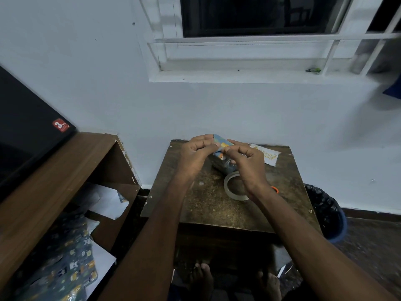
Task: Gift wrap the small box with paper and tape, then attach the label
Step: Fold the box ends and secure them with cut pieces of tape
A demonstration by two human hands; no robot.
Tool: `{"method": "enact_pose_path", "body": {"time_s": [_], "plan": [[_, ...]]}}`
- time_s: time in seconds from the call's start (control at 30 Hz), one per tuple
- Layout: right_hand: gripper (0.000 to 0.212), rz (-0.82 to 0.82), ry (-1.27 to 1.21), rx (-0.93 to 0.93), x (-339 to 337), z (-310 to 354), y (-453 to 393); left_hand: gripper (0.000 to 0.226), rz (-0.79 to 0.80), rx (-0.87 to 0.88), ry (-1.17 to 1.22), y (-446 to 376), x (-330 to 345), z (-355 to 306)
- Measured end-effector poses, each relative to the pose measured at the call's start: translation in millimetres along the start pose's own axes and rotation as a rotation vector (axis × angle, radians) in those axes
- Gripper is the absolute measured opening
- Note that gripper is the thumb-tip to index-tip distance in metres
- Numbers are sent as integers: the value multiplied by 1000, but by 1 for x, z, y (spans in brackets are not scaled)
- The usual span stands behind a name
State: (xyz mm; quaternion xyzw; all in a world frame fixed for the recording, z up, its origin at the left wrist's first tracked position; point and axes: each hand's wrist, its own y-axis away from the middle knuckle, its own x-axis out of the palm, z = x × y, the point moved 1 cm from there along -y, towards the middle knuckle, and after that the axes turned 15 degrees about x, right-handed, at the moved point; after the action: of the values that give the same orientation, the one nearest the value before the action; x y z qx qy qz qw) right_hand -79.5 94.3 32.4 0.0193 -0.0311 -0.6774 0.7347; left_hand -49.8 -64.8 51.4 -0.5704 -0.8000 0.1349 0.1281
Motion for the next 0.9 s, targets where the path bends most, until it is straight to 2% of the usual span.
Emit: {"method": "enact_pose_path", "body": {"time_s": [0.13,0.3,0.6,0.9], "plan": [[6,-31,-9,-34,-3,-3,-3,20,7,-50,61,-1,-2,-3],[29,-2,219,-222,-5,-3,-3,18,26,-39,16,0,-3,-6],[22,-20,249,-193,-1,-5,-2,8,46,19,-140,1,-9,-3],[18,-49,214,-191,4,-3,4,9,95,104,-278,-2,-13,-3]]}}
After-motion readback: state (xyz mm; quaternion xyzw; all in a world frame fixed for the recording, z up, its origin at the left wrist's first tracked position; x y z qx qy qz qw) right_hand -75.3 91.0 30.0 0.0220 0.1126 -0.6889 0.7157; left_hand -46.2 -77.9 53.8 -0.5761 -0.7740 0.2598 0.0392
